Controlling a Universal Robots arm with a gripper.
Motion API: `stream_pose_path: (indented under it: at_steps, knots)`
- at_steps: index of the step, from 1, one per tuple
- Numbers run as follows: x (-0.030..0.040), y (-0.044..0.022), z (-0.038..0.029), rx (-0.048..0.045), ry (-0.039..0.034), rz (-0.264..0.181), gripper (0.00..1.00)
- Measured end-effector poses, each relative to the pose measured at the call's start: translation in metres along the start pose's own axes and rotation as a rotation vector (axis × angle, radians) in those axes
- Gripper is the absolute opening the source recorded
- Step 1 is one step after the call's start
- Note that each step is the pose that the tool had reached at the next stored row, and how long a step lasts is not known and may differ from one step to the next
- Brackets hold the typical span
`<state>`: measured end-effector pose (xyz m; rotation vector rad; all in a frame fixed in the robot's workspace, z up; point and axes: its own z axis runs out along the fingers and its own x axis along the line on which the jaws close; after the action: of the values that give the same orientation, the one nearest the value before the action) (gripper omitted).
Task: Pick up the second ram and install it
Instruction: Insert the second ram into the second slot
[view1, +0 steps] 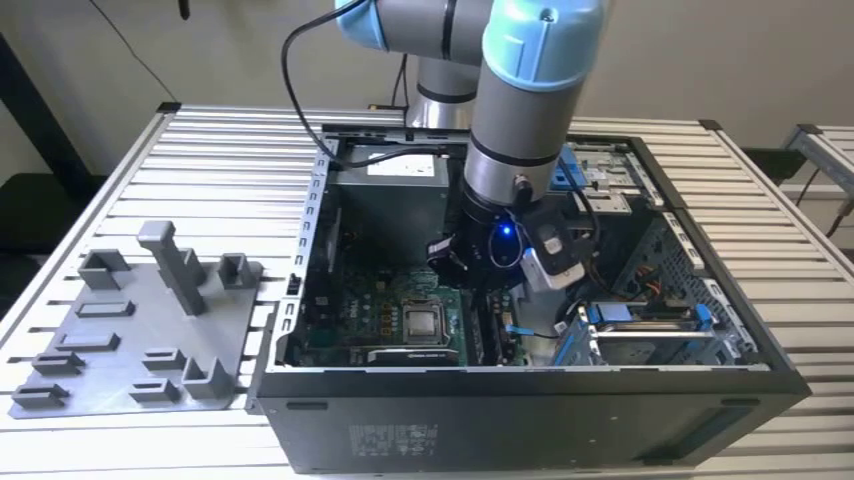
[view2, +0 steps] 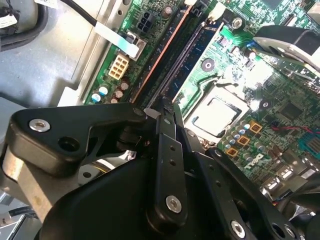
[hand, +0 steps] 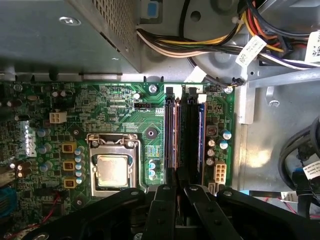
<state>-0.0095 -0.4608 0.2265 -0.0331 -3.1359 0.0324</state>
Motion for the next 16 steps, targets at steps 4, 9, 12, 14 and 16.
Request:
stream_pose_path:
  at_steps: [4, 9, 12, 14, 16]
  knots:
    - [0.0000, -0.0001, 0.0002, 0.0002, 0.0003, 0.013, 0.13]
    - [0.0000, -0.0001, 0.0019, 0.0003, 0.0005, 0.025, 0.13]
    - [-0.0001, -0.0002, 0.0018, -0.0002, 0.0006, 0.025, 0.13]
    - [0.0000, -0.0003, 0.0016, -0.0029, 0.0003, 0.027, 0.13]
    - [-0.0001, -0.0004, 0.0015, -0.0065, -0.0001, 0.029, 0.13]
